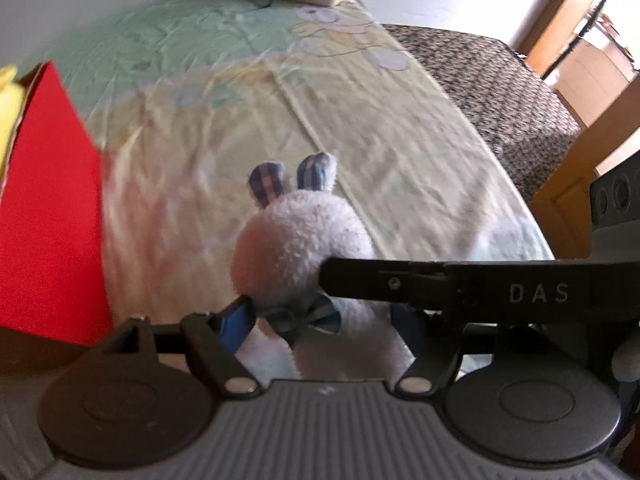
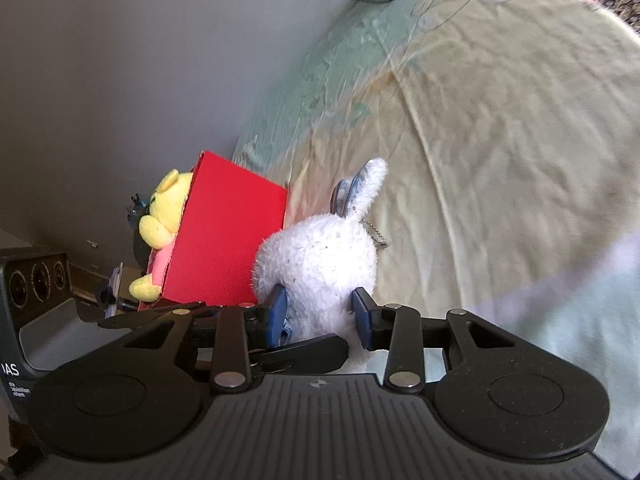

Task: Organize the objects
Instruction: 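Lift the white bunny plush off the bed with the right gripper, then carry the white bunny with the right gripper over the red box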

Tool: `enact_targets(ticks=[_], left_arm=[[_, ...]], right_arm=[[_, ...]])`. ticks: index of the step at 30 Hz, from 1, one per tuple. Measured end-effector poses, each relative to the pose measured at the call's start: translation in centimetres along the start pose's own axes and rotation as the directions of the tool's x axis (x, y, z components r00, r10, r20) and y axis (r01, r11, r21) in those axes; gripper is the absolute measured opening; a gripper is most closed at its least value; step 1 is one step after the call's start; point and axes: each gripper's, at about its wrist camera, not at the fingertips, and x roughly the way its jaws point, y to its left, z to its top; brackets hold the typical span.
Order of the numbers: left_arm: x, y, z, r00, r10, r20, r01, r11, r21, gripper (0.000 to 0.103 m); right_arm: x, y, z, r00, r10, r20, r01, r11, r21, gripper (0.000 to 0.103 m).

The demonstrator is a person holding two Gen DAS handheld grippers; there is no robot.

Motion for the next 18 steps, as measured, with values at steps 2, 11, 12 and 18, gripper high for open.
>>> enact_targets(ticks=[2, 11, 12, 18], left_arm=[[-0.2, -0.6, 0.0, 1.0, -0.008, 0.005, 0.008, 1.0, 0.017, 0.073], [-1.8, -2.3, -0.6, 0.999, 0.003, 0.043, -0.006, 0.999, 0.051, 0.072], [-2.2, -2.3, -0.8, 0.999, 0.003, 0.051, -0.006, 0.999, 0.049, 0.072], [-5.1, -1.8, -1.0, 0.993, -0.006, 0.116, -0.001, 0.998, 0.062, 0.072]], right_arm=[[-0.5, 0.0, -0.3, 1.0, 0.0, 0.014, 0.0, 1.0, -0.004, 0.039], [-1.4, 1.5, -0.9, 0.999, 0.022, 0.04, -0.021, 0.999, -0.043, 0.039], [-1.5, 1.9, -1.0, 0.999, 0.026, 0.046, -0.024, 0.998, -0.05, 0.039], [-2.1, 4.7, -1.0, 0.995, 0.052, 0.09, -0.044, 0.995, -0.092, 0.039]])
